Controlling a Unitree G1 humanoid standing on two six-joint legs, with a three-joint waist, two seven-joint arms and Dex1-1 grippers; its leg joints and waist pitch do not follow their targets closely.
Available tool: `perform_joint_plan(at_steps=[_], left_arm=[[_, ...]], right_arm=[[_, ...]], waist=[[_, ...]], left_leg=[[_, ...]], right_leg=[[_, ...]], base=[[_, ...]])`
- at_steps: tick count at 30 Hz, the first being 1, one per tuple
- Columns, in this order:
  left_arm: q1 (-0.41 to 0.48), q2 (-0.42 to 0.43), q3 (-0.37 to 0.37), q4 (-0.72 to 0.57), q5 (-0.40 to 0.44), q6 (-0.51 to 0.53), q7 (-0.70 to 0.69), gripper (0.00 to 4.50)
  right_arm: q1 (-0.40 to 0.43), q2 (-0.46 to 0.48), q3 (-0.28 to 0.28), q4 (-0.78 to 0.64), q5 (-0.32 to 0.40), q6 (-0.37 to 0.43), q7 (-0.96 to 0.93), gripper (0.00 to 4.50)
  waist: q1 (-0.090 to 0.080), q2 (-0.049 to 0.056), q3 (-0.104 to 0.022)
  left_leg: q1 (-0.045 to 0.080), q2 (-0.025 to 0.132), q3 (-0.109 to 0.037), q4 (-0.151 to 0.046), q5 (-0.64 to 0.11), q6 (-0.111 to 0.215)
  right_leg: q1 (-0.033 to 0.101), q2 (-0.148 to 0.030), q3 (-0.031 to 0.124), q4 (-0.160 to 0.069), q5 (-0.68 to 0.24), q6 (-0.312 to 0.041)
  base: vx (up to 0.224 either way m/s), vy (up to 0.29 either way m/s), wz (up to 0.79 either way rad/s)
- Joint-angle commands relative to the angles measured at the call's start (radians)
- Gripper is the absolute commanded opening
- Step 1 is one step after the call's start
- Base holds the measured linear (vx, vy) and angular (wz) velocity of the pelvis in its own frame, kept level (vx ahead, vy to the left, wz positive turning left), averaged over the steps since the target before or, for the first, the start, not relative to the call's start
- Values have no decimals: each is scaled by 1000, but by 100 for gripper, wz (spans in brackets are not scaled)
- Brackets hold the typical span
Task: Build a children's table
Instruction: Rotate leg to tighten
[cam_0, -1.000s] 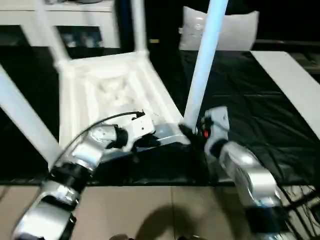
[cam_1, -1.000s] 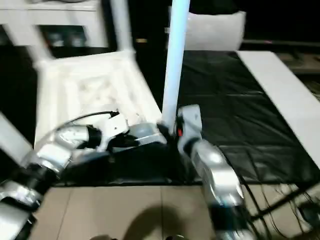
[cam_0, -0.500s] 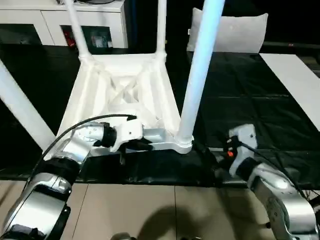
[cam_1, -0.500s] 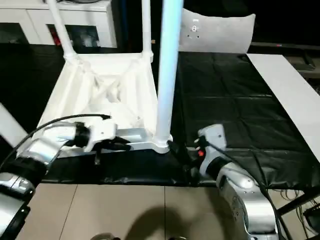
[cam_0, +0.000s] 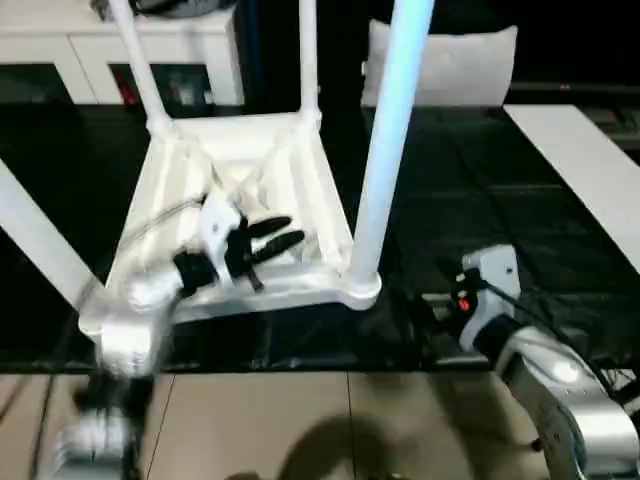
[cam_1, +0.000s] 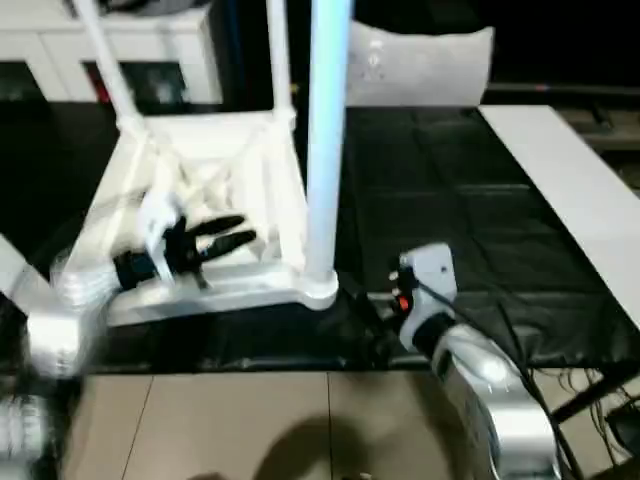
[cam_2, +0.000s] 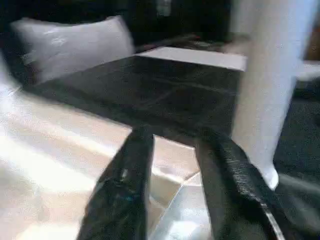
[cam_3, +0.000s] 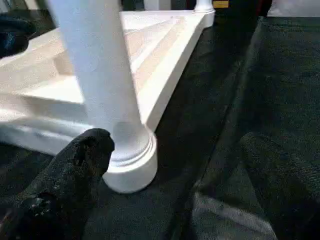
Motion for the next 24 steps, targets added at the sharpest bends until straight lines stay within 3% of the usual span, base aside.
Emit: perform_joint_plan(at_steps=[1, 3, 4, 6, 7, 9, 10, 12, 14, 15, 16, 17, 18, 19, 20, 21, 22, 24], left_arm=[[44, -35, 22, -136, -14, 57, 106, 193], [126, -84, 21, -214, -2, 65, 171, 209], [192, -106, 13, -268, 49, 96, 226, 213], [233, -96, -7, -280, 94, 103, 228, 237], [249, -86, -17, -295, 90, 113, 226, 251], [276, -53, -39, -328, 76, 141, 203, 252], [295, 15, -67, -377, 34, 171, 113, 257], [305, 74, -89, -406, 10, 196, 36, 257], [314, 142, -100, -429, 15, 230, -35, 257], [307, 178, -103, -425, 31, 252, -61, 257], [296, 217, -104, -412, 45, 276, -87, 257], [278, 252, -109, -391, 64, 287, -109, 257], [235, 321, -106, -322, 81, 317, -143, 257], [218, 340, -104, -290, 95, 315, -146, 257], [204, 355, -103, -264, 106, 313, -146, 257], [192, 372, -103, -244, 102, 353, -131, 257], [180, 403, -106, -219, 96, 387, -135, 257], [173, 422, -107, -198, 104, 402, -139, 257]], right_arm=[[21, -7, 23, -36, -18, -34, 11, 450], [40, -1, 22, -47, -2, -50, 21, 450], [47, -3, 22, -48, 14, -60, 35, 450], [48, -16, 26, -40, 22, -73, 59, 450], [51, -19, 29, -39, 22, -78, 62, 450], [51, -25, 27, -32, 36, -79, 75, 450], [51, -48, 31, -26, 55, -81, 116, 450], [53, -65, 38, -23, 70, -78, 149, 450], [58, -91, 60, -24, 78, -88, 197, 450], [58, -112, 72, -22, 86, -86, 229, 450], [57, -129, 87, -25, 88, -86, 255, 450], [54, -143, 94, -23, 98, -84, 278, 450], [34, -153, 104, -8, 108, -76, 303, 450], [24, -154, 105, 4, 105, -77, 306, 450], [16, -154, 106, 14, 101, -80, 307, 450], [7, -160, 112, 24, 98, -74, 307, 450], [-8, -165, 122, 35, 92, -70, 307, 450], [-18, -159, 118, 43, 98, -71, 306, 450]], waist=[[-3, 9, -56], [-5, 11, -54], [-9, 7, -50], [-19, 7, -46], [-30, 1, -46], [-33, 12, -48], [-38, 5, -49], [-34, 8, -49], [-41, 18, -44], [-43, 16, -44], [-41, 23, -45], [-44, 19, -45], [-41, 43, -46], [-43, 35, -46], [-46, 32, -47], [-45, 47, -45], [-47, 33, -51], [-46, 38, -50]], left_leg=[[1, 47, -23, -67, -237, 38], [1, 53, -26, -68, -262, 41], [3, 54, -26, -69, -278, 47], [6, 49, -28, -69, -312, 53], [8, 42, -27, -66, -326, 51], [14, 40, -32, -64, -335, 49], [5, 53, -42, -75, -342, 54], [7, 60, -47, -81, -364, 56], [10, 58, -46, -85, -397, 45], [8, 58, -47, -85, -399, 44], [10, 55, -47, -85, -393, 41], [8, 54, -47, -87, -387, 45], [11, 51, -48, -85, -382, 44], [17, 50, -45, -83, -387, 43], [11, 48, -48, -84, -380, 42], [11, 49, -51, -85, -386, 40], [13, 51, -50, -82, -371, 37], [10, 53, -49, -83, -351, 43]], right_leg=[[49, -81, 56, -122, -509, -31], [49, -82, 50, -126, -528, -19], [45, -80, 46, -131, -554, -8], [41, -74, 41, -142, -603, 21], [38, -72, 39, -149, -639, 50], [34, -75, 36, -157, -659, 65], [45, -77, 38, -147, -601, 45], [45, -80, 44, -139, -583, 32], [42, -79, 49, -140, -569, 9], [43, -80, 50, -138, -566, 6], [44, -80, 52, -134, -558, 1], [45, -78, 56, -132, -550, -1], [44, -79, 57, -130, -549, -5], [39, -76, 56, -136, -551, -5], [46, -76, 54, -130, -534, -13], [47, -77, 52, -129, -534, -17], [49, -80, 55, -124, -504, -39], [50, -82, 59, -120, -490, -56]], base=[[0, 0, 0], [0, 0, 0], [0, 0, 0], [0, 0, 0], [0, 0, 0], [0, 0, 0], [0, 0, 0], [0, 0, 0], [0, 0, 0], [0, 0, 0], [0, 0, 0], [0, 0, 0], [0, 0, 0], [0, 0, 0], [0, 0, 0], [0, 0, 0], [0, 0, 0], [0, 0, 0]])
